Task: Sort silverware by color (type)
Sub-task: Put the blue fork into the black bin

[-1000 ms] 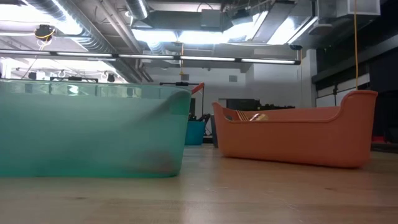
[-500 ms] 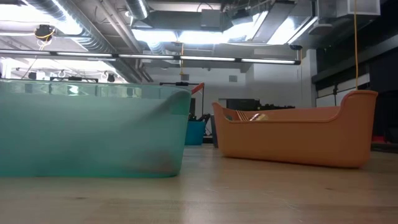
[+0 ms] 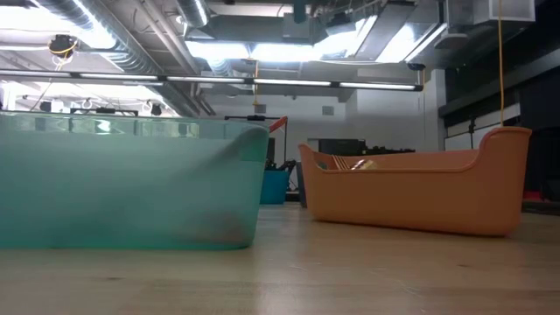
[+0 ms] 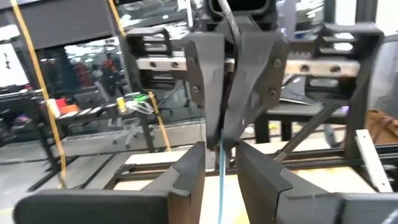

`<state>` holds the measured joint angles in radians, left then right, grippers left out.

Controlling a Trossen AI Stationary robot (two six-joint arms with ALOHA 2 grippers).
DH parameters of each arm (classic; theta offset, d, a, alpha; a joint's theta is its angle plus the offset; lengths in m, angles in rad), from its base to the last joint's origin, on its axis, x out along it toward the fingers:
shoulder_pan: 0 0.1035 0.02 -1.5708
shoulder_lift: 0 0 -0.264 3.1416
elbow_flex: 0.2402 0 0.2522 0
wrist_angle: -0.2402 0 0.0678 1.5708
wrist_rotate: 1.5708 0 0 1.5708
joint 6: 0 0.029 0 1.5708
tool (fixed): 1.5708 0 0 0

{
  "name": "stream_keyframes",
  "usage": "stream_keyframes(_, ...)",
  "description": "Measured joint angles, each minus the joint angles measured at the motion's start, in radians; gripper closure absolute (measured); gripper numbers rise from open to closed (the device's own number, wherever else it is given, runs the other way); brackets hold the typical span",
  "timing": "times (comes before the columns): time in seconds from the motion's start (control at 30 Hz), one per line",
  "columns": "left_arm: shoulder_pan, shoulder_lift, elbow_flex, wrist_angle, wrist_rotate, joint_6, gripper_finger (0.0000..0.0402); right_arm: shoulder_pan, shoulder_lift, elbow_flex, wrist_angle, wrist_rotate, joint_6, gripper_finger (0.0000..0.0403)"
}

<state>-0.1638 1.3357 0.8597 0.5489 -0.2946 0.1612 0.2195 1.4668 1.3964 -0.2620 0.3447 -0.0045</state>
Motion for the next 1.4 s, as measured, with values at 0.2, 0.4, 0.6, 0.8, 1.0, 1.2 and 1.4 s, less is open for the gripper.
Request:
stream_keyframes(0.2, 0.001, 0.0, 0.0, -0.08, -0.082, 0.002, 0.0316, -0.048, 0.0, 0.0, -0.17, 0.008, -0.003, 0.0403)
stream_keyframes(0.4, 0.008, 0.0, 0.0, -0.166, -0.113, 0.001, 0.0315, -0.182, 0.001, 0.0, -0.395, 0.013, -0.008, 0.0403)
stream_keyframes(0.6, 0.008, 0.0, 0.0, -0.193, -0.11, 0.0, 0.0315, -0.341, 0.013, -0.003, -0.535, -0.039, -0.129, 0.0403)
stream_keyframes(0.8, 0.008, 0.0, 0.0, -0.22, -0.109, -0.002, 0.0315, -0.469, 0.026, -0.059, -0.528, -0.134, -0.222, 0.0403)
stream_keyframes(1.0, 0.008, 0.0, 0.0, -0.25, -0.108, -0.002, 0.0315, -0.553, 0.037, -0.147, -0.512, -0.197, -0.309, 0.0403)
stream_keyframes(1.2, 0.008, 0.0, 0.0, -0.27, -0.108, -0.003, 0.0315, -0.589, 0.038, -0.266, -0.446, -0.269, -0.319, 0.0403)
stream_keyframes(1.4, 0.008, 0.0, 0.0, -0.27, -0.108, -0.003, 0.0315, -0.587, 0.038, -0.387, -0.291, -0.288, -0.331, 0.0403)
